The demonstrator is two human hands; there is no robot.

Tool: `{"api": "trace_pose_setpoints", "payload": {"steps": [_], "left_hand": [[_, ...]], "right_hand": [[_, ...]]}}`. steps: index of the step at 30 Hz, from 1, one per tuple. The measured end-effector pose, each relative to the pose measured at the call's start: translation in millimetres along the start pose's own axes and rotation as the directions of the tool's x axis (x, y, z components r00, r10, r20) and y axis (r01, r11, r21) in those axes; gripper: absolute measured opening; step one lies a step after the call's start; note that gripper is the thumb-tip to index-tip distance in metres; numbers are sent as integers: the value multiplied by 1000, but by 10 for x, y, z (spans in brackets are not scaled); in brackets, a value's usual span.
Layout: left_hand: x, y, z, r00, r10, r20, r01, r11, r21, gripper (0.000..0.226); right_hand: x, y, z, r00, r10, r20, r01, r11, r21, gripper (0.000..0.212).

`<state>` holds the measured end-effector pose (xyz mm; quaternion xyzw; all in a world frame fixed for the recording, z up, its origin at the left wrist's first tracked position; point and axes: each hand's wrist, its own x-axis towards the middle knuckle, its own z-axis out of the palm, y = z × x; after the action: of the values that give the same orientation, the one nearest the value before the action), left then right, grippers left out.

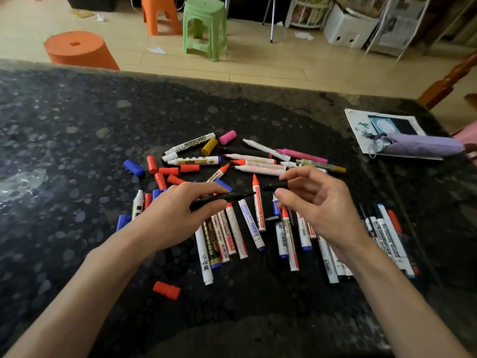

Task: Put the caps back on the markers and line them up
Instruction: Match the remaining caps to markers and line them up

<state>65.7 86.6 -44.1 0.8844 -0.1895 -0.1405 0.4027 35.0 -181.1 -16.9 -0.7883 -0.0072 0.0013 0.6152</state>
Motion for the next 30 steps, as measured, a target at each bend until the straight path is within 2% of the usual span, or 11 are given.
{"api": "trace_pose_setpoints", "payload": {"steps": [5,10,16,23,30], "left_hand": [[-2,-33,-28,1000,15,4,-15,1000,13,28],[5,-20,-44,999,30,14,-30,1000,8,26],[-6,33,1,998,42,47,-43,999,21,25],[-40,128,18,998,64,-9,-63,995,82,22],[-62,119,-2,998,49,40,-50,999,21,23]], "right_hand": [[-15,-32,43,992,19,125,-16,1000,-27,20],[-5,-39,20,994,-2,113,9,998,-66,19],[-3,2,75,980,-23,200,53,988,-146,22],[-23,64,135,986,-104,127,121,985,-127,22],[-83,62,248,985,-162,63,169,977,-127,22]]}}
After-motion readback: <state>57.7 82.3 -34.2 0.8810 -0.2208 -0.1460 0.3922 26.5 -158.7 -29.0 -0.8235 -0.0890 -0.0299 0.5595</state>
